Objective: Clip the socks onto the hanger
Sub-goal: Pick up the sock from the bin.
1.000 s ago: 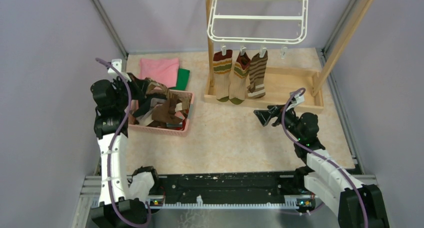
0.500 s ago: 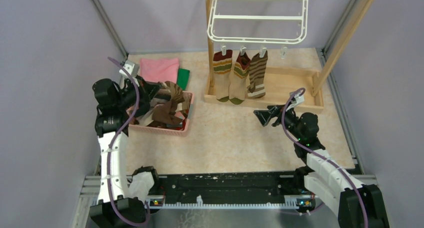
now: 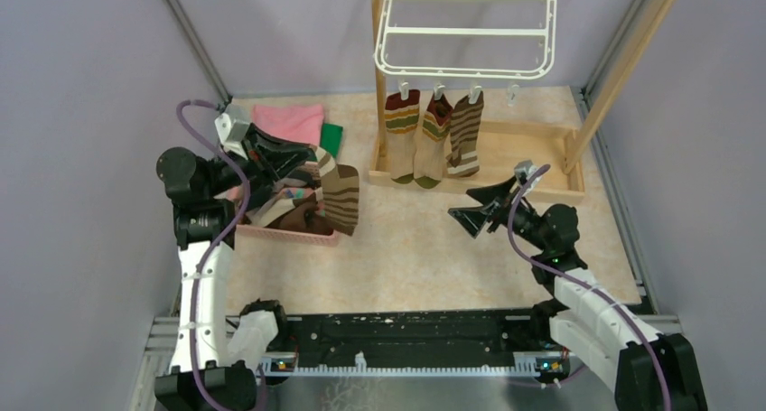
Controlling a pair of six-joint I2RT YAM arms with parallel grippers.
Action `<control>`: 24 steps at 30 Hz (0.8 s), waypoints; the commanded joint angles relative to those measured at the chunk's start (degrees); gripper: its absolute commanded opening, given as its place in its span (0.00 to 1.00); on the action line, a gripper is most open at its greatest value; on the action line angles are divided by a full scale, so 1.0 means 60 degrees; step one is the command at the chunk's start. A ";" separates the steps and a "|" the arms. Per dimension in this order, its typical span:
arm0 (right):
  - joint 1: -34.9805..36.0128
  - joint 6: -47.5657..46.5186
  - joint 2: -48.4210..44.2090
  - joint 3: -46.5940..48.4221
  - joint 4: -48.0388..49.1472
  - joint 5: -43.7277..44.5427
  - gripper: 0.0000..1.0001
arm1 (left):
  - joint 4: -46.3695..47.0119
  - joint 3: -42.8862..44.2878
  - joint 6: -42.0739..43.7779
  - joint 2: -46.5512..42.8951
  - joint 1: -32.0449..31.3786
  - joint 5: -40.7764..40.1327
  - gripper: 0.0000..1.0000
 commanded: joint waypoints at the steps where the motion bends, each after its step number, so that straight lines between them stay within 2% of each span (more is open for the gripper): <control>1: 0.0671 0.0100 0.0052 0.0771 0.1088 -0.0712 0.97 | 0.3886 0.0319 -0.2644 -0.0185 -0.0479 0.0429 0.00; 4: 0.1608 -0.0089 0.0456 0.1189 0.1274 -0.0767 0.98 | 0.4035 0.0534 -0.2624 -0.0114 -0.1383 -0.0247 0.00; 8: 0.3501 -0.1134 0.1237 0.2027 0.0977 -0.0482 0.98 | 0.4109 0.0628 -0.2359 0.0124 -0.3235 -0.1108 0.00; 11: 0.4504 -0.1348 0.1847 0.2533 0.0826 -0.0038 0.98 | 0.4192 0.0563 -0.2209 0.0292 -0.3912 -0.1470 0.00; 17: 0.4903 -0.0177 0.2633 0.2672 0.1680 0.1182 0.98 | 0.5088 0.0052 -0.2483 0.0555 -0.4727 -0.1617 0.00; 21: 0.5213 0.0088 0.3049 0.2818 0.2309 0.0913 0.98 | 0.5140 -0.0304 -0.2334 0.0569 -0.4941 -0.1927 0.00; 24: 0.5637 -0.0069 0.3332 0.2951 0.2315 0.1033 0.91 | 0.5192 -0.0515 -0.2268 0.0537 -0.4991 -0.2079 0.00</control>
